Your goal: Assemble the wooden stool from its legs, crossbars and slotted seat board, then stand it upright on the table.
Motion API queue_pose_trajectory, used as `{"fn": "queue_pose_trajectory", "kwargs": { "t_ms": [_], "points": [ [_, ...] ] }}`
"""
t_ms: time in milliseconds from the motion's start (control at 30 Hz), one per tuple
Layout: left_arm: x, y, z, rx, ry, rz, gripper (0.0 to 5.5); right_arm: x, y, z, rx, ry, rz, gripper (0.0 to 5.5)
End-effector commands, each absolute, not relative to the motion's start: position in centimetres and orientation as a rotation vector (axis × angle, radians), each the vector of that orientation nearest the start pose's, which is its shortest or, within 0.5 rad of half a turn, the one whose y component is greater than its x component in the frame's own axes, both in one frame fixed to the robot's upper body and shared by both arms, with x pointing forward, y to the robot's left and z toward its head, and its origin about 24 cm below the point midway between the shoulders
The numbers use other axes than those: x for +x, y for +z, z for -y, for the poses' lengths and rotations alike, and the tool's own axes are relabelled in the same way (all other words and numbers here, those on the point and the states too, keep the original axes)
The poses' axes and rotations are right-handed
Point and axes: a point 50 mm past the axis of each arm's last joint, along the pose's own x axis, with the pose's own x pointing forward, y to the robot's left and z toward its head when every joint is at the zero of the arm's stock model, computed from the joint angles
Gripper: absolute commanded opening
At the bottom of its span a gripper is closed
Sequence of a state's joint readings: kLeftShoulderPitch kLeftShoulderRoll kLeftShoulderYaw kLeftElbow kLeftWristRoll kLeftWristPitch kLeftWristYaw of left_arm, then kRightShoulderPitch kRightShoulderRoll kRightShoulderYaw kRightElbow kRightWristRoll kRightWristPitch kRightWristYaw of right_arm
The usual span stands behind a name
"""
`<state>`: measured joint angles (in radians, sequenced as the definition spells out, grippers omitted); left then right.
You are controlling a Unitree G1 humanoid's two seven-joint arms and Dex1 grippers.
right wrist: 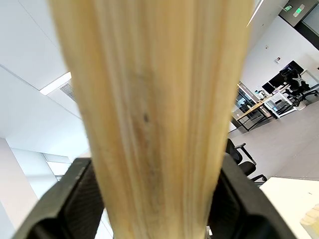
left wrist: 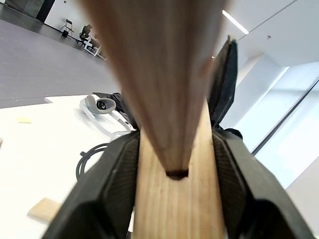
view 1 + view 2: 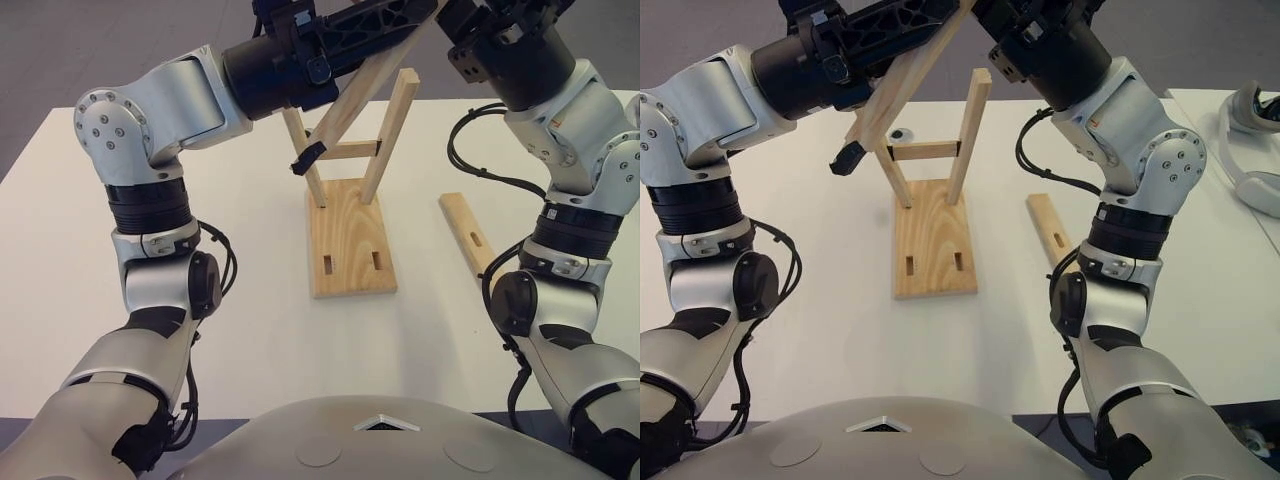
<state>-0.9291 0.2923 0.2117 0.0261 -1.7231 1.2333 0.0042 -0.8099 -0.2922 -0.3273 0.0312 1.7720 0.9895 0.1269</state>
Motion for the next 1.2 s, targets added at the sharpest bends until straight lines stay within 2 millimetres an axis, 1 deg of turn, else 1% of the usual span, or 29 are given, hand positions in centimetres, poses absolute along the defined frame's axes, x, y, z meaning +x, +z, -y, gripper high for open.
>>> {"fn": "queue_pose_trajectory", "kwargs": {
  "t_ms": [33,367,400,500,533,600,733,867,1000,1033,1067,1100,1133,1200],
  "points": [
    [28.2,28.0,-9.1,-0.701,-1.365,-0.245,2.05,29.5,27.7,13.7,1.073,1.27,0.049,2.09],
    [28.5,27.7,-9.6,-0.678,-1.339,-0.248,2.05,29.9,27.3,14.1,1.06,1.218,0.043,2.04],
    [28.5,27.7,-9.6,-0.677,-1.339,-0.247,2.05,29.9,27.3,14.0,1.05,1.22,0.046,2.42],
    [28.4,27.6,-9.7,-0.674,-1.34,-0.247,2.05,29.7,27.4,13.9,1.034,1.233,0.055,2.9],
    [28.4,27.6,-9.8,-0.672,-1.339,-0.248,2.05,29.9,27.4,13.9,1.034,1.221,0.053,3.16],
    [28.4,27.4,-9.9,-0.669,-1.338,-0.254,2.05,30.4,27.1,14.1,1.033,1.18,0.036,3.49],
    [28.2,26.8,-10.2,-0.641,-1.344,-0.294,2.05,30.6,26.9,14.2,1.03,1.169,0.017,3.55],
    [28.1,26.7,-10.3,-0.619,-1.351,-0.314,2.05,30.5,27.0,14.3,1.035,1.18,0.02,3.55],
    [27.9,26.4,-10.2,-0.615,-1.36,-0.328,2.05,30.1,27.2,14.3,1.053,1.228,0.033,2.87],
    [27.9,26.4,-10.2,-0.616,-1.361,-0.329,2.05,29.9,27.2,14.2,1.051,1.242,0.031,2.61],
    [27.9,26.4,-10.2,-0.616,-1.362,-0.328,2.05,29.8,27.2,14.1,1.048,1.257,0.03,2.51],
    [27.9,26.5,-10.2,-0.618,-1.363,-0.327,2.05,29.6,27.2,14.1,1.046,1.271,0.029,2.22],
    [27.9,26.5,-10.2,-0.618,-1.363,-0.327,2.05,29.4,27.2,14.1,1.043,1.286,0.028,2.05],
    [27.9,26.5,-10.2,-0.619,-1.363,-0.328,2.05,29.2,27.2,14.1,1.04,1.305,0.027,2.04]
  ]
}}
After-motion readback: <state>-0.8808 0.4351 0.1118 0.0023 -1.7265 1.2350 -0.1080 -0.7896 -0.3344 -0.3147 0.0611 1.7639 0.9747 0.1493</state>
